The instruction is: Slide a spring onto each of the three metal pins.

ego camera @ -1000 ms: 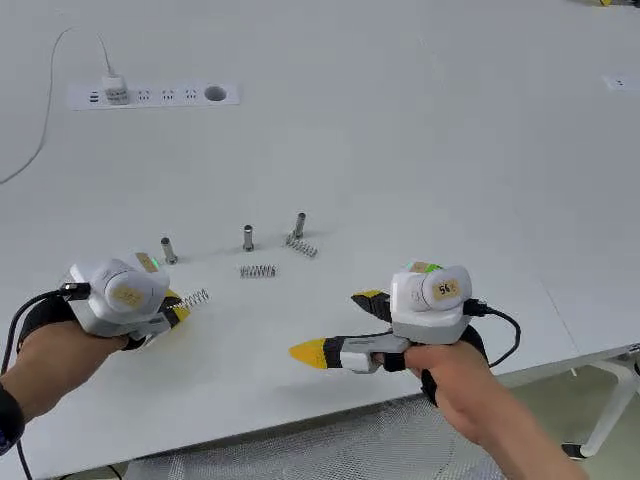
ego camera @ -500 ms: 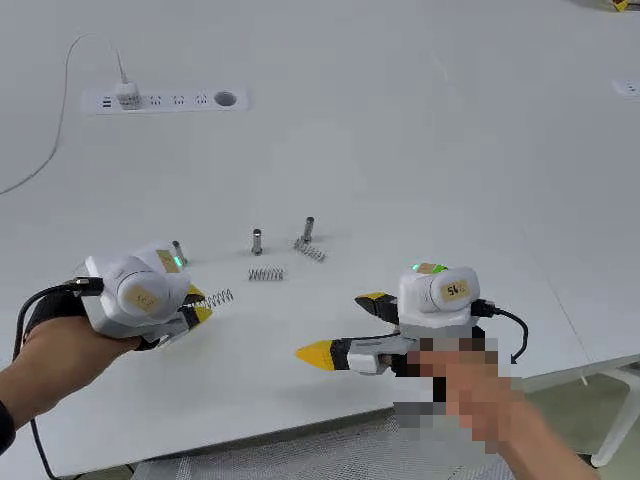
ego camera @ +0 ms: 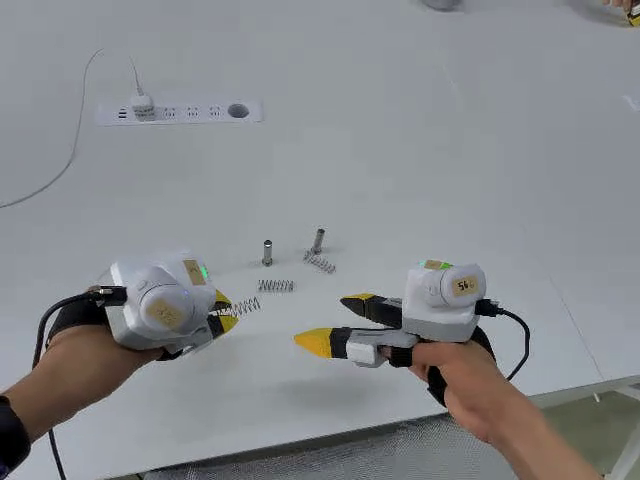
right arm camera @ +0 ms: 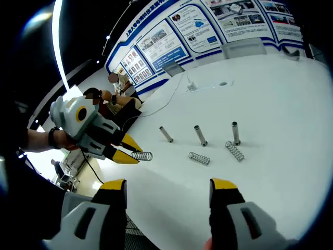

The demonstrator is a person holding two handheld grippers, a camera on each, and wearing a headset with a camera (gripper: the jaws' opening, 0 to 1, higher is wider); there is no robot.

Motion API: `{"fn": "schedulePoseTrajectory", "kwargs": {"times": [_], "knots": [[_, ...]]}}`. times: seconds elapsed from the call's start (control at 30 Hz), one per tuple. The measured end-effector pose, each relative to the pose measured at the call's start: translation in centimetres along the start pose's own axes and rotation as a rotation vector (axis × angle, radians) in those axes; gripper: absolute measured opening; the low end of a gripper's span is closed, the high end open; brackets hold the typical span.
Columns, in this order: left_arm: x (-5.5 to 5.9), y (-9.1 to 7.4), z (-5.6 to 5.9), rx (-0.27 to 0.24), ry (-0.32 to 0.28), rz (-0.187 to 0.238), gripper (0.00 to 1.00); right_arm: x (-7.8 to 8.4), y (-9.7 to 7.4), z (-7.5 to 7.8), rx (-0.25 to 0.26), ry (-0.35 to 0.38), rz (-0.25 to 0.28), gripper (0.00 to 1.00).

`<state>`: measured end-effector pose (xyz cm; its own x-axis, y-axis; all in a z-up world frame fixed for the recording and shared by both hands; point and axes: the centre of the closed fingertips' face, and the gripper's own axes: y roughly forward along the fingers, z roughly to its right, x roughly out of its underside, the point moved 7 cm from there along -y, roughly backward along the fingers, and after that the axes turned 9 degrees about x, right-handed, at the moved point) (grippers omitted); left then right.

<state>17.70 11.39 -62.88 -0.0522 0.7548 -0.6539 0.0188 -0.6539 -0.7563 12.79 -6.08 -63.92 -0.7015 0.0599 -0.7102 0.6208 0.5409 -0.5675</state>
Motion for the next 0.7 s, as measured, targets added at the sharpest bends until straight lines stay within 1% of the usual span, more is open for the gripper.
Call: {"fn": "schedulePoseTrajectory", "kwargs": {"times": [0.1, 0.27, 0.53, 0.7], "knots": [[-0.3, 0.2, 0.3, 0.007, 0.008, 0.006, 0.10, -0.4, 0.4, -0.4, -0.023, 0.001, 0.004, 0.63], [-1.0, 0.3, 0.5, 0.010, 0.017, 0.019, 0.10, -0.9, 0.9, -0.7, -0.051, 0.010, 0.007, 0.56], [-1.9, 0.2, 0.6, 0.017, 0.037, 0.036, 0.10, -1.7, 1.2, -1.5, -0.109, 0.040, 0.006, 0.42], [-2.5, 0.3, 0.8, 0.021, 0.046, 0.049, 0.10, -2.1, 1.6, -1.9, -0.130, 0.042, 0.005, 0.35]]}}
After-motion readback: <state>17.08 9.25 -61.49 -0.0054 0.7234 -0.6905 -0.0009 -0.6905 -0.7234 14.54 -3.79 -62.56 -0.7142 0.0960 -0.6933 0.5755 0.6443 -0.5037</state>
